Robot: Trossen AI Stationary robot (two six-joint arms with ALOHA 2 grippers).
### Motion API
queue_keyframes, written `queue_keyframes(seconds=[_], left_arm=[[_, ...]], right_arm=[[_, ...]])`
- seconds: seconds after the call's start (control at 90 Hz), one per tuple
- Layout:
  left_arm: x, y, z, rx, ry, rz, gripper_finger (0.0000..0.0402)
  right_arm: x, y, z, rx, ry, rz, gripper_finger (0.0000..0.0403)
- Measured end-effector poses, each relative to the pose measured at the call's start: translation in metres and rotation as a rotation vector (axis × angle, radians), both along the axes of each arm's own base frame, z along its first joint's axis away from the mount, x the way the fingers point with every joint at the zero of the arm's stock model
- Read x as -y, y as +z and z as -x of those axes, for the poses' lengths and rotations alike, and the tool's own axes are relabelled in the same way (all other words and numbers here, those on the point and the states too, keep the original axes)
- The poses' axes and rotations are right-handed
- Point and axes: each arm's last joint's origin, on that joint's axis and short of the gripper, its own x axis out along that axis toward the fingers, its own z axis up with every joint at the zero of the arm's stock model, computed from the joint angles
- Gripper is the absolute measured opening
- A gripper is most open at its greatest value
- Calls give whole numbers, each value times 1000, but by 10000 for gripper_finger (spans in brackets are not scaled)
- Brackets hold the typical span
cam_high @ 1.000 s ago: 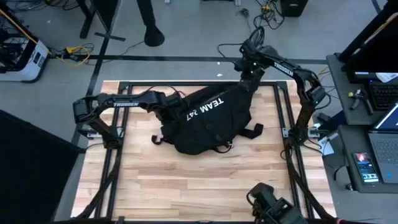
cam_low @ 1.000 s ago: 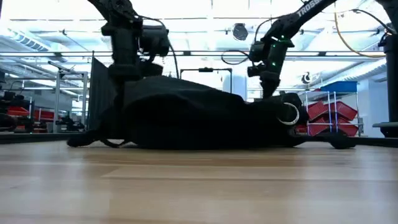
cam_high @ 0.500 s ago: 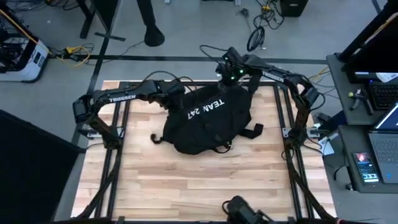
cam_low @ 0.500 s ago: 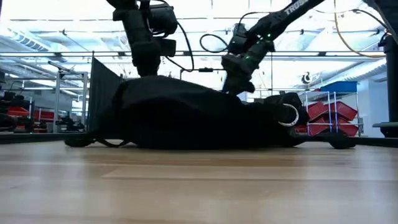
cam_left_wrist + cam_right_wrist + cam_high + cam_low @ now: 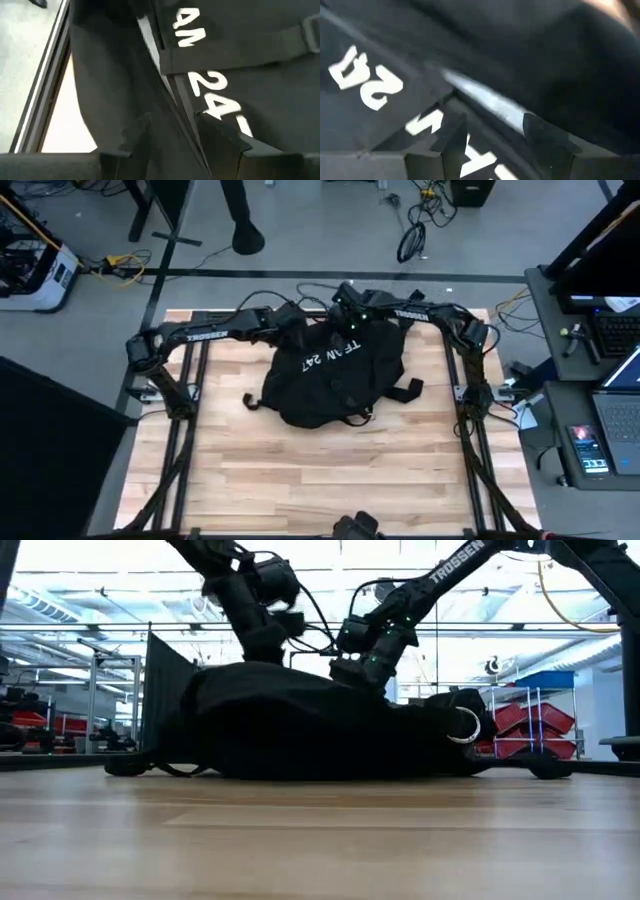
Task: Unpack backpack
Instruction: Remove the zip bag from the backpack
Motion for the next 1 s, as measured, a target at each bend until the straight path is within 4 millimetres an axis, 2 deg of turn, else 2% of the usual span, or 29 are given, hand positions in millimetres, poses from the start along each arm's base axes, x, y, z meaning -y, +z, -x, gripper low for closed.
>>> queue_keyframes(seconds=[0.278,0.444,0.611,0.767,0.889,1.0], left_arm=[[-16,-46,-16,-77,20,39,143],[-22,-69,-23,-105,25,66,143],[-31,-81,-18,-132,53,86,143],[-37,-85,-10,-153,94,106,143],[-41,-86,-6,-163,119,120,143],[-42,-86,-4,-171,126,128,143]], right_arm=[[-34,-4,3,-174,154,-57,176],[-60,4,7,-246,286,-85,176],[-98,25,12,-294,423,-99,176],[-136,45,17,-324,538,-95,176],[-170,52,19,-343,590,-83,176],[-202,46,25,-370,631,-83,176]])
